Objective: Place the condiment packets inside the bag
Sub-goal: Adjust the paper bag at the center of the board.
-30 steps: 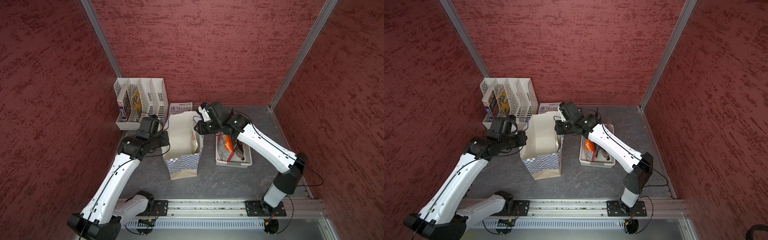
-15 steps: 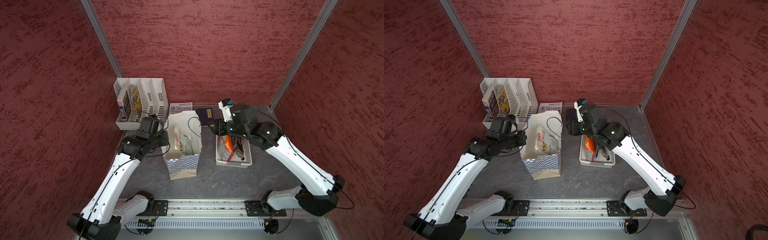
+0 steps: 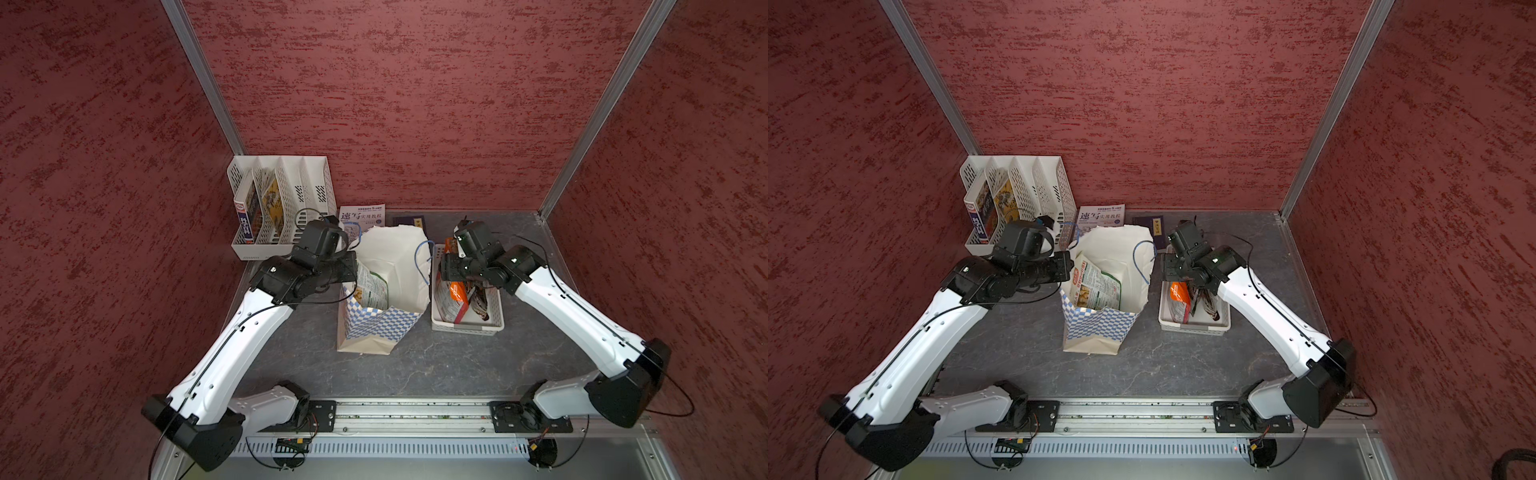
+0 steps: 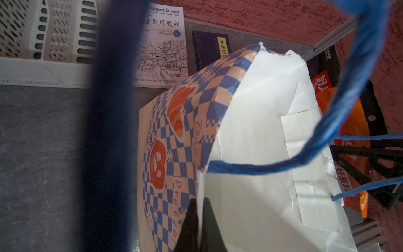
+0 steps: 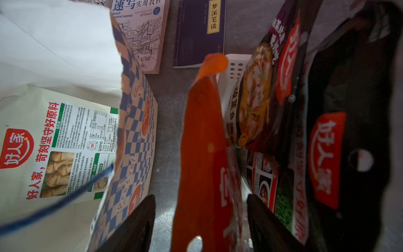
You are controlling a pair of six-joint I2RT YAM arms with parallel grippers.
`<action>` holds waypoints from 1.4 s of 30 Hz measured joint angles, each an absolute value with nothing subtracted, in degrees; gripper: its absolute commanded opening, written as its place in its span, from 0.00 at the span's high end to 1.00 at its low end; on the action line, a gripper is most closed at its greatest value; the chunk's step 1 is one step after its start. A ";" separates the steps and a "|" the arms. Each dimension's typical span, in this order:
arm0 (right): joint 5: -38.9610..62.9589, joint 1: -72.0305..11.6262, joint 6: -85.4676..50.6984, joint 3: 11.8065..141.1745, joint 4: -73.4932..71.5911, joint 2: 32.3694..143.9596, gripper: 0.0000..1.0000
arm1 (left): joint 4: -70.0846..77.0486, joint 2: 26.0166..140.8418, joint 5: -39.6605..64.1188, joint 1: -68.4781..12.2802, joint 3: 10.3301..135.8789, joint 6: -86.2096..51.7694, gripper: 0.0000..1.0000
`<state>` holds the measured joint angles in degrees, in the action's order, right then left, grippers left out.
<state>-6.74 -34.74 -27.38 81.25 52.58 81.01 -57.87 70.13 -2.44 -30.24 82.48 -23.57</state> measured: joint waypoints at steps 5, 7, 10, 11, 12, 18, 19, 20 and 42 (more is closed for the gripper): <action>-6.66 -33.47 -27.70 79.94 52.38 80.75 0.39 | -56.42 78.35 -4.62 -36.86 88.71 -23.11 1.00; -6.61 -33.15 -27.73 79.46 52.31 80.62 0.42 | -56.18 79.20 -5.34 -37.47 88.84 -23.03 1.00; -6.57 -32.86 -27.68 79.00 52.10 80.51 0.47 | -56.36 78.78 -6.85 -37.41 88.82 -22.85 1.00; -6.52 -32.80 -27.70 78.96 52.07 80.51 0.50 | -56.58 78.43 -7.31 -37.34 88.82 -22.81 1.00; -6.48 -32.77 -27.62 78.89 52.01 80.51 0.55 | -56.84 77.91 -7.77 -37.32 88.82 -22.65 1.00; -6.13 -32.73 -27.94 78.89 51.62 80.55 0.93 | -61.36 74.13 -11.68 -37.12 90.35 -21.26 1.00; -6.04 -32.71 -27.79 78.89 51.57 80.55 1.00 | -62.67 73.69 -12.56 -37.12 91.26 -20.84 1.00; -6.02 -32.71 -27.83 78.89 51.48 80.55 1.00 | -63.90 73.41 -13.30 -37.04 92.23 -20.45 1.00; -6.31 -32.69 -27.66 77.91 51.29 78.35 1.00 | -67.94 89.12 -16.62 -47.97 100.18 -18.15 1.00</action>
